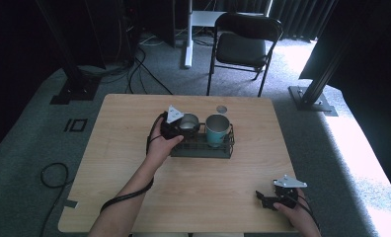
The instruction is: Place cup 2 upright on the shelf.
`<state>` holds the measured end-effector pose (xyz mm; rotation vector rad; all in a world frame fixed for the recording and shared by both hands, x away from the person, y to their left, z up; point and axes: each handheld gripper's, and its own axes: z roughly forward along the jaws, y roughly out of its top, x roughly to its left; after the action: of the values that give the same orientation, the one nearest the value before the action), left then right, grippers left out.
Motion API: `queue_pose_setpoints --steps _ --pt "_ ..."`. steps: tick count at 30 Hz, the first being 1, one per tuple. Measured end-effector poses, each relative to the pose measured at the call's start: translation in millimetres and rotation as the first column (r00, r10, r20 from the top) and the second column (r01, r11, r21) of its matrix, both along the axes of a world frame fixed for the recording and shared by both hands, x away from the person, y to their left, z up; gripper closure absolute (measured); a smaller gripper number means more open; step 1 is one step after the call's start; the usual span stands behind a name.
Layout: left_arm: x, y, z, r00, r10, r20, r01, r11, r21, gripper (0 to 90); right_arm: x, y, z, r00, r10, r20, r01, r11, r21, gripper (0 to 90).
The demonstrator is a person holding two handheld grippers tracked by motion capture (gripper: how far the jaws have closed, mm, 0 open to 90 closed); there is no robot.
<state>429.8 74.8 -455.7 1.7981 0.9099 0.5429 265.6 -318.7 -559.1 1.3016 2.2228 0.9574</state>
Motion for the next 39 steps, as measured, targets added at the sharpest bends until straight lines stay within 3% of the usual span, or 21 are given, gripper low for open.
queue_pose_setpoints --steps 19,27,32,39 --pt "-0.5 -12.0 -24.3 0.9997 -0.014 -0.021 0.015 0.9993 0.035 13.9 0.2 -0.4 0.0 1.0 -0.001 -0.001 0.001 1.0 0.008 11.1" --pt "-2.1 -11.2 -21.0 0.9982 -0.032 -0.051 0.033 0.9993 0.017 3.5 0.1 -0.2 0.0 1.0 -0.001 -0.001 0.001 1.0 0.005 11.1" --pt "-3.7 -6.5 -18.2 0.9985 -0.021 -0.05 0.022 0.9997 0.012 3.1 0.1 -0.2 0.0 1.0 0.0 0.0 0.0 1.0 0.003 11.1" --pt "-12.9 5.3 -6.8 0.9993 -0.017 -0.034 0.016 0.9994 -0.029 3.1 0.0 -0.1 0.0 1.0 0.0 -0.001 0.0 1.0 0.001 11.1"
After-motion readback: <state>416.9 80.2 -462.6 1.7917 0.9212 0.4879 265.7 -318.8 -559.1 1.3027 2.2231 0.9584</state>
